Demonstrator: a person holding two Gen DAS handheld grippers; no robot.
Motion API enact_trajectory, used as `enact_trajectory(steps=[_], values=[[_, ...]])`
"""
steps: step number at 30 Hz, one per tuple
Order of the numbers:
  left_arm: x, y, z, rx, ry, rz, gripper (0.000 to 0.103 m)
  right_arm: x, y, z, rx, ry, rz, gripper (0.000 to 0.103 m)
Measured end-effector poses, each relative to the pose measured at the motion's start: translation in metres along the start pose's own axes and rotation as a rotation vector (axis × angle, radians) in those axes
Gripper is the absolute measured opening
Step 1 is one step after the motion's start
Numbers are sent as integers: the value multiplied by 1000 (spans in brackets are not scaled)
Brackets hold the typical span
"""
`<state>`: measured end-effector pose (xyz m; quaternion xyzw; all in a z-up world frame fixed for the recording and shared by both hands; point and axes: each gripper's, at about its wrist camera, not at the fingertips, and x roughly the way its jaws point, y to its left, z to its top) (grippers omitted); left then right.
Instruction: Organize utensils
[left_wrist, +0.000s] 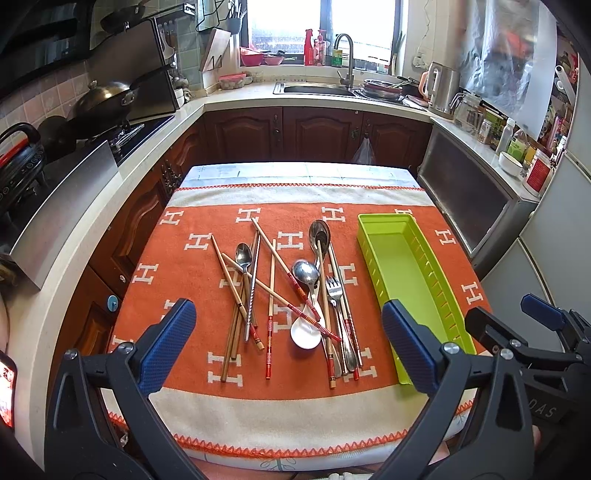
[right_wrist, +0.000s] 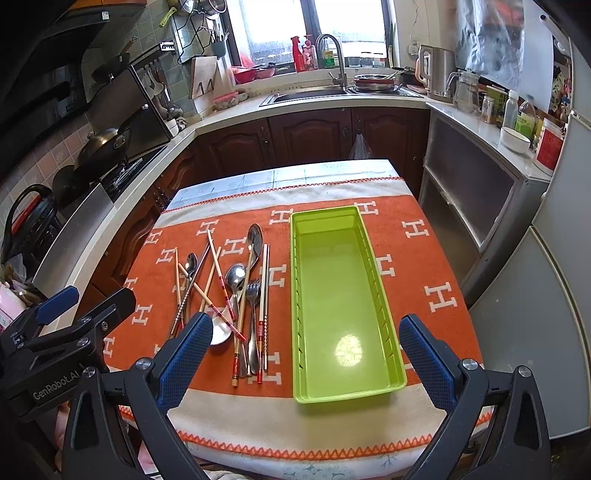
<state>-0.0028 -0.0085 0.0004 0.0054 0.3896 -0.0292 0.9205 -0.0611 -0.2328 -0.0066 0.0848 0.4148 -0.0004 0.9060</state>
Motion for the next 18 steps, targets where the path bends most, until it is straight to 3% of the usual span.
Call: enact_trajectory(steps=[18], values=[[-5, 6, -8, -9, 9, -7, 100, 3, 7, -5, -9, 12, -2, 102]])
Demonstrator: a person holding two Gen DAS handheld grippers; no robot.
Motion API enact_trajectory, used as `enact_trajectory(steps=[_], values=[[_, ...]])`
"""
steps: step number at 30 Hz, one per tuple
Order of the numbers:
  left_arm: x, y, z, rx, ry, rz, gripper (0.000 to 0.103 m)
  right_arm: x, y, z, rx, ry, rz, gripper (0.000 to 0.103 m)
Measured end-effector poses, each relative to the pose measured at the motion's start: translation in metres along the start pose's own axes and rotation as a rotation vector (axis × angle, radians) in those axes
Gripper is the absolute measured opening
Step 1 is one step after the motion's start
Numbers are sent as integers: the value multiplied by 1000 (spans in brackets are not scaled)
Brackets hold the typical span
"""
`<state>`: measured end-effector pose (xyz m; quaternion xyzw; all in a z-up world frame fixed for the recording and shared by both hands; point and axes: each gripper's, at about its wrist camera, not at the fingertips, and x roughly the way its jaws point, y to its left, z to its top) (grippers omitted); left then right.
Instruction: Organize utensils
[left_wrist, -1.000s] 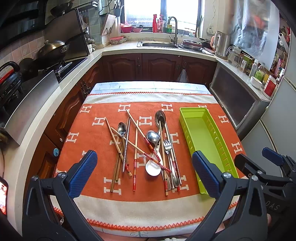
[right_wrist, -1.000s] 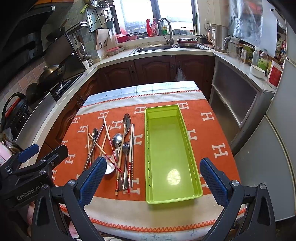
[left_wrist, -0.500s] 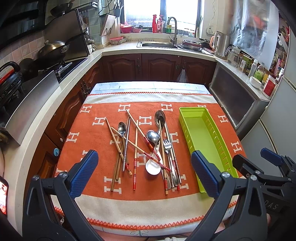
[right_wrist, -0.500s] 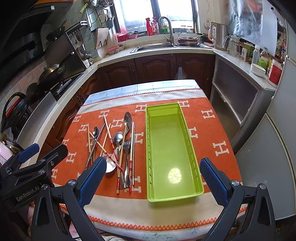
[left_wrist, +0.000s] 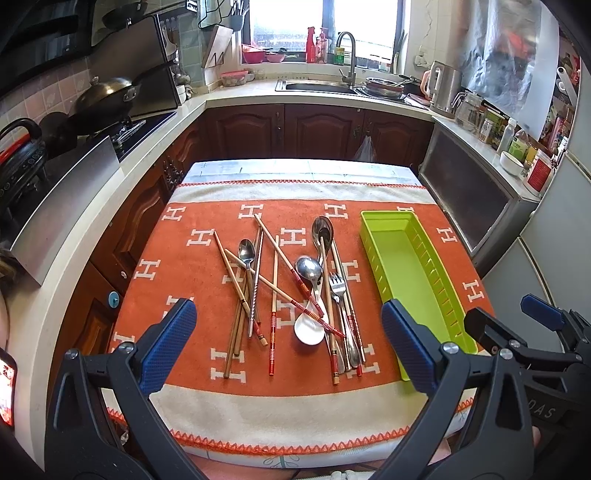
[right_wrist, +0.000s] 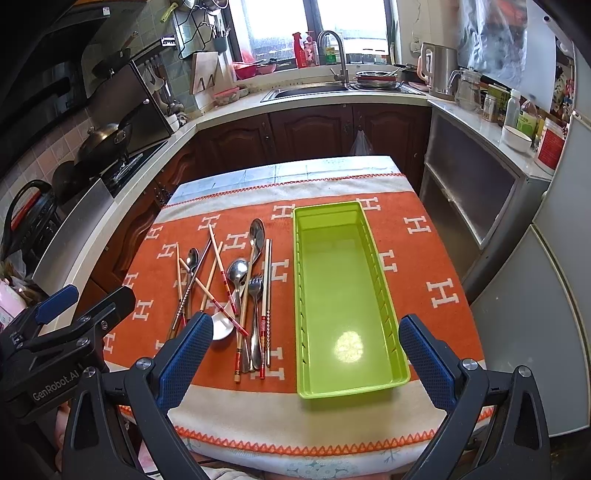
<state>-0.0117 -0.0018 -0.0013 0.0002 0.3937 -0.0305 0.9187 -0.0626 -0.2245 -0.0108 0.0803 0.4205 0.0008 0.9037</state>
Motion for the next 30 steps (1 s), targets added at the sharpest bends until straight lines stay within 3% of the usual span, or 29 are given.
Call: enact_trajectory(steps=[23, 26, 30], values=[[26, 28, 5, -33, 32, -14, 100, 22, 23, 16, -61, 57, 15, 100], [37, 39, 10, -33, 41, 3, 99, 34, 26, 22, -70, 66, 33, 97], [57, 59, 11, -47, 53, 27, 99, 60, 35, 30, -88, 103, 56, 83]])
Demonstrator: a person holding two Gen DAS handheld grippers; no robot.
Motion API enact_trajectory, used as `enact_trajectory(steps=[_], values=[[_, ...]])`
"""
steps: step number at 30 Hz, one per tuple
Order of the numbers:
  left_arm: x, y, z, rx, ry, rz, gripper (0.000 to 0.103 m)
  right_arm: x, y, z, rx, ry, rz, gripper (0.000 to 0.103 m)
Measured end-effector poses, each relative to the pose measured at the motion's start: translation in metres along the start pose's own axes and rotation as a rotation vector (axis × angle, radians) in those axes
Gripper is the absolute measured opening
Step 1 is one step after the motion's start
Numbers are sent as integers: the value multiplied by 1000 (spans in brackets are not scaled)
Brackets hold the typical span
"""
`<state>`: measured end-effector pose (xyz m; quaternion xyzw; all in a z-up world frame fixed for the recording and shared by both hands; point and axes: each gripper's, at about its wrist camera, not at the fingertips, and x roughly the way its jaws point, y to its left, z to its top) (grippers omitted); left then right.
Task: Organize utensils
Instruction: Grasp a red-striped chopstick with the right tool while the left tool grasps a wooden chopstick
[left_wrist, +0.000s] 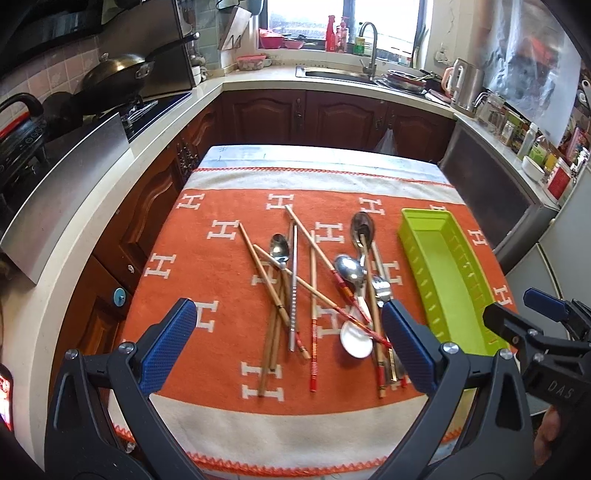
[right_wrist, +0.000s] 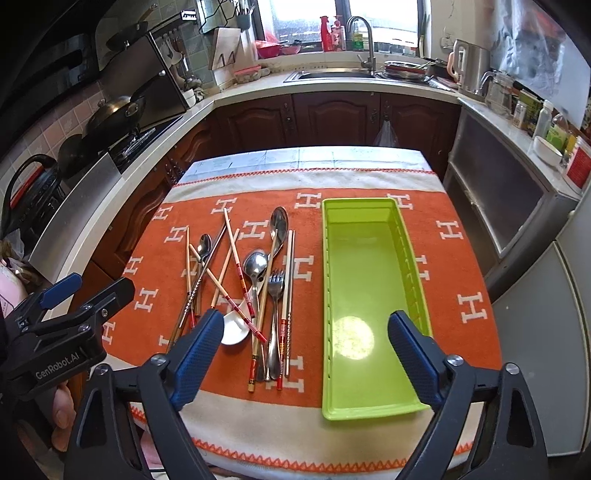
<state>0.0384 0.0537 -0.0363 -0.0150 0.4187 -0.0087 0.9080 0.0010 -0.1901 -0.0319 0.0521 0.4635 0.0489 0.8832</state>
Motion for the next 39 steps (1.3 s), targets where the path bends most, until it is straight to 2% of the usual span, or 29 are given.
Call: enact_trajectory(steps=[5, 7, 10, 16, 24, 28, 35, 38, 39], values=[[38, 21, 0, -2, 54, 1, 89, 40, 18, 12, -58, 41, 49, 69], [55, 27, -1, -6, 84, 3, 80, 59, 30, 16, -92, 58, 70, 62], [86, 36, -3, -26, 140, 5, 74, 86, 47, 22, -147, 79, 103, 48], [142, 51, -4, -85, 230, -21, 55, 136, 71, 42, -227, 110, 178, 37], [195, 69, 4, -195, 305, -48, 43, 204, 94, 67, -298, 183, 239, 22], [213, 73, 7, -223, 335, -55, 40, 227, 108, 72, -330, 196, 246, 20], [227, 65, 12, -195, 329, -14, 39, 260, 129, 79, -379, 233, 229, 14], [227, 67, 12, -197, 318, 21, 23, 274, 136, 79, -406, 249, 213, 10], [227, 67, 13, -201, 316, 30, 13, 278, 138, 78, -410, 259, 209, 7]])
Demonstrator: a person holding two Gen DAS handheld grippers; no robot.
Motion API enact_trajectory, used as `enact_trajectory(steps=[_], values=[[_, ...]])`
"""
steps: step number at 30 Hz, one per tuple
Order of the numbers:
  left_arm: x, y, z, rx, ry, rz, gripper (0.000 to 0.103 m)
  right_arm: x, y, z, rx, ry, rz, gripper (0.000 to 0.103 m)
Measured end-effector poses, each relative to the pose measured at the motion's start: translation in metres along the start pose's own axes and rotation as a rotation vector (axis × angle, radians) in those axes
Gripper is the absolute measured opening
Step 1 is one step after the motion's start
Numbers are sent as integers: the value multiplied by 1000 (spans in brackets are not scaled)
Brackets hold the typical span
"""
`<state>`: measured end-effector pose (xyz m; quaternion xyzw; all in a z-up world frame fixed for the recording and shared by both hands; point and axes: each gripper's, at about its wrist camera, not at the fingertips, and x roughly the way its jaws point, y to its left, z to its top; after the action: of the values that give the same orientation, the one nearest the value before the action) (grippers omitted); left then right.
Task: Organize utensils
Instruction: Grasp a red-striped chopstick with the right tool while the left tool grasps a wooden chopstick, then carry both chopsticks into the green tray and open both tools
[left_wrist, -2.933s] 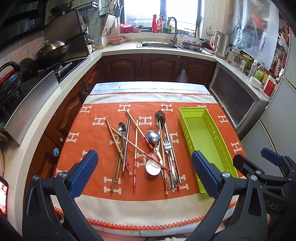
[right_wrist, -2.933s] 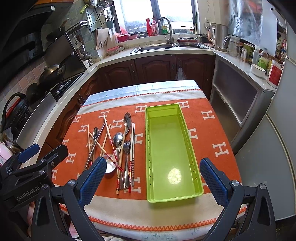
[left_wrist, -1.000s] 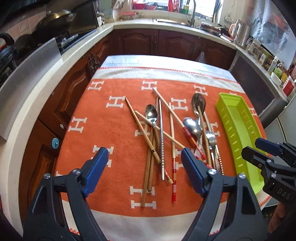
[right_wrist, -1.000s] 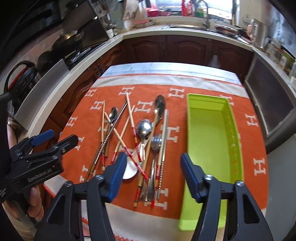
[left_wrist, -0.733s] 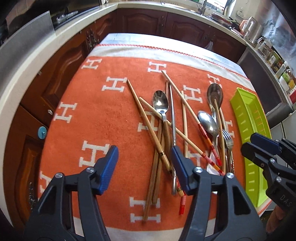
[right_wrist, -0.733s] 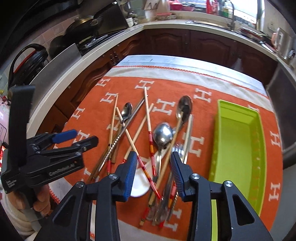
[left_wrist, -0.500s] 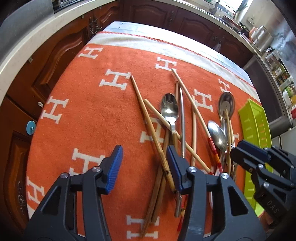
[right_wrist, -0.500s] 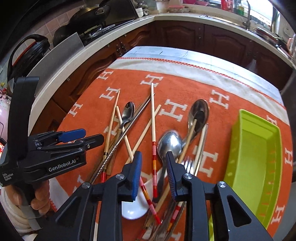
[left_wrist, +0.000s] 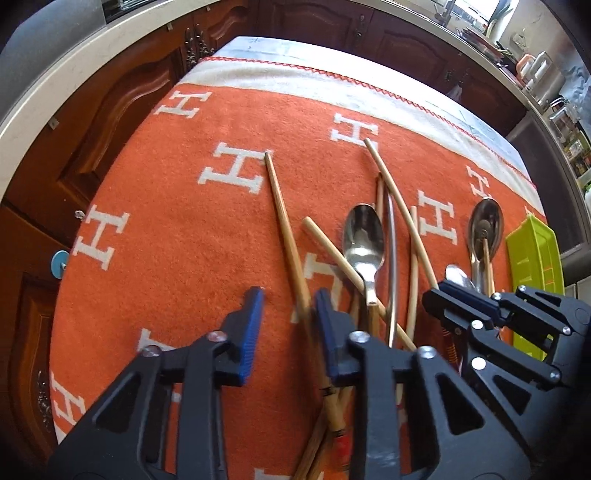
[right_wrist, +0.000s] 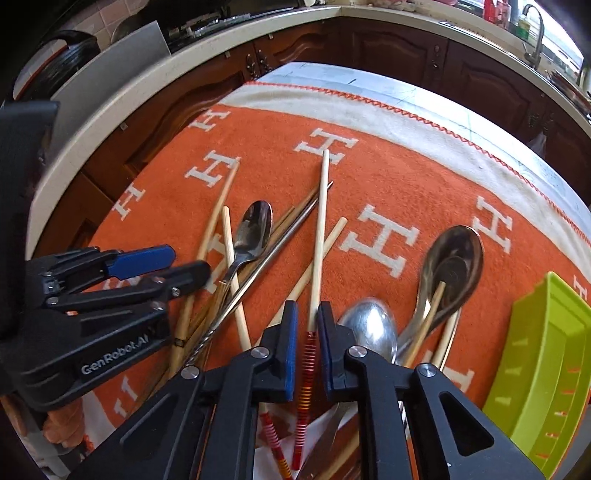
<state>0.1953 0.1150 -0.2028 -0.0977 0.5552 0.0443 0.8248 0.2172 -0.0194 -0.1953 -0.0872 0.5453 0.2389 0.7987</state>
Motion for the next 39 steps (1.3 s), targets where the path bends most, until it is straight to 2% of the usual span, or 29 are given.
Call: enact_trajectory(steps=[1, 8, 12, 18, 24, 29, 33, 39], values=[[0, 3, 1, -11, 0, 4, 6, 3, 1, 0, 1, -2, 4, 7], [-4, 23, 2, -69, 17, -46, 4, -16, -7, -9, 67, -48, 45, 5], [-20, 25, -3, -83, 22, -94, 4, -47, -21, -15, 140, -104, 84, 5], [-70, 3, -12, -20, -18, -164, 4, -109, -40, -38, 215, -202, 102, 5], [-122, -47, -26, 96, -79, -221, 4, -178, -67, -82, 318, -274, 65, 5], [-149, -110, -41, 214, -108, -256, 4, -221, -97, -130, 430, -315, 7, 5], [-152, -164, -52, 294, -99, -278, 4, -239, -121, -161, 495, -312, -24, 5], [-134, -228, -72, 373, -59, -290, 4, -238, -150, -202, 573, -283, -54, 5]])
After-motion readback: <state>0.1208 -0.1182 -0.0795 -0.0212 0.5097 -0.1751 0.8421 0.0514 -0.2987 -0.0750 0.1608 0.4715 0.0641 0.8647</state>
